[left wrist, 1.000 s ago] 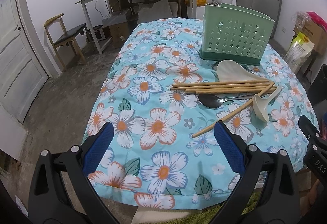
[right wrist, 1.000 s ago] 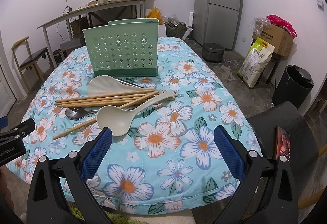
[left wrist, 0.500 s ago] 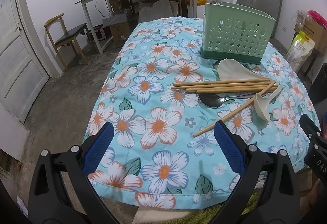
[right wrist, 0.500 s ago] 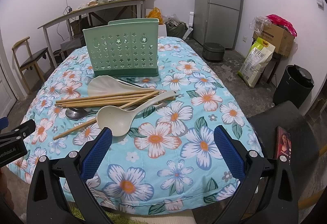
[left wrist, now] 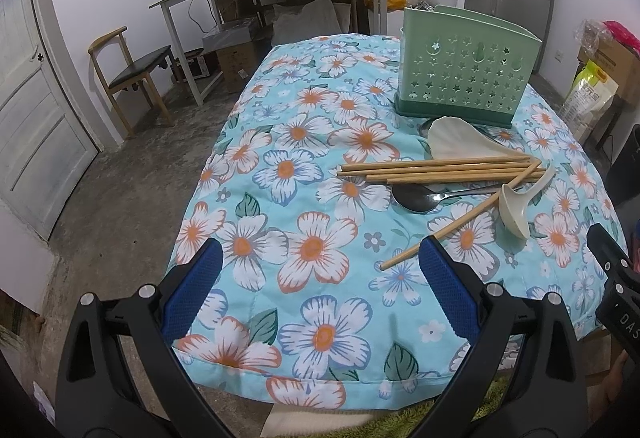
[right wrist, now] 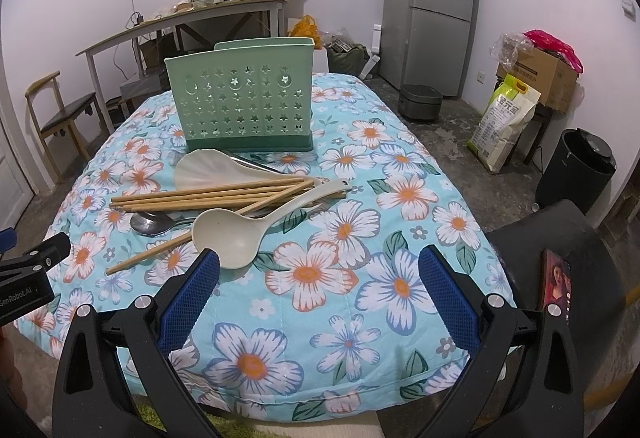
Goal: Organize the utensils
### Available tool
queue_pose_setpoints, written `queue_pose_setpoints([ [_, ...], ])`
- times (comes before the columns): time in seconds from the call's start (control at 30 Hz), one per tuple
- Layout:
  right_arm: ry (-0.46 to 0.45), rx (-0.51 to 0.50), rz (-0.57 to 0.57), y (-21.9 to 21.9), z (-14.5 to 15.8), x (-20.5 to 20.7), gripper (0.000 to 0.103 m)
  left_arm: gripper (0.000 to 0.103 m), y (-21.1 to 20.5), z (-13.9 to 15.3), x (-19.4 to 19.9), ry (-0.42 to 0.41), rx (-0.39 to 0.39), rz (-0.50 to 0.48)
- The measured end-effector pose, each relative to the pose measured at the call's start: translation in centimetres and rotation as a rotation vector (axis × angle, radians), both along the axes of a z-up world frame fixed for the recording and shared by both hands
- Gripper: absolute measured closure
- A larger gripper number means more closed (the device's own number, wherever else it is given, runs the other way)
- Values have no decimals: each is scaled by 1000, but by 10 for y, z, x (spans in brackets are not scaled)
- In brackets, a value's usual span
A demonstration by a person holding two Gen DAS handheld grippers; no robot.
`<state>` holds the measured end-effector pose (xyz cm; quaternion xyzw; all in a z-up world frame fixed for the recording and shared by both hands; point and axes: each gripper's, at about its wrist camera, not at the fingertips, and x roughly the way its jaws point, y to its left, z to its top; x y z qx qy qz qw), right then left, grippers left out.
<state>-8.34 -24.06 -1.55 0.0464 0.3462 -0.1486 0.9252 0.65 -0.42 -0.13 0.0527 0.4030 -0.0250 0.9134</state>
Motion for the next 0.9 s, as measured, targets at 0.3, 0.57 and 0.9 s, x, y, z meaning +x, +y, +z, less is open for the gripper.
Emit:
queue_pose_setpoints([
  [0.3, 4, -3, 7, 3, 0, 0, 6, 8, 6, 1, 1, -6, -35, -18],
  [0.57, 21, 8, 13, 1, -6, 5, 6, 8, 9, -9, 9, 43, -87, -48],
  [0.9, 41, -8, 68, 7, -21, 19, 6, 8, 7, -29, 34, 121, -141, -73],
])
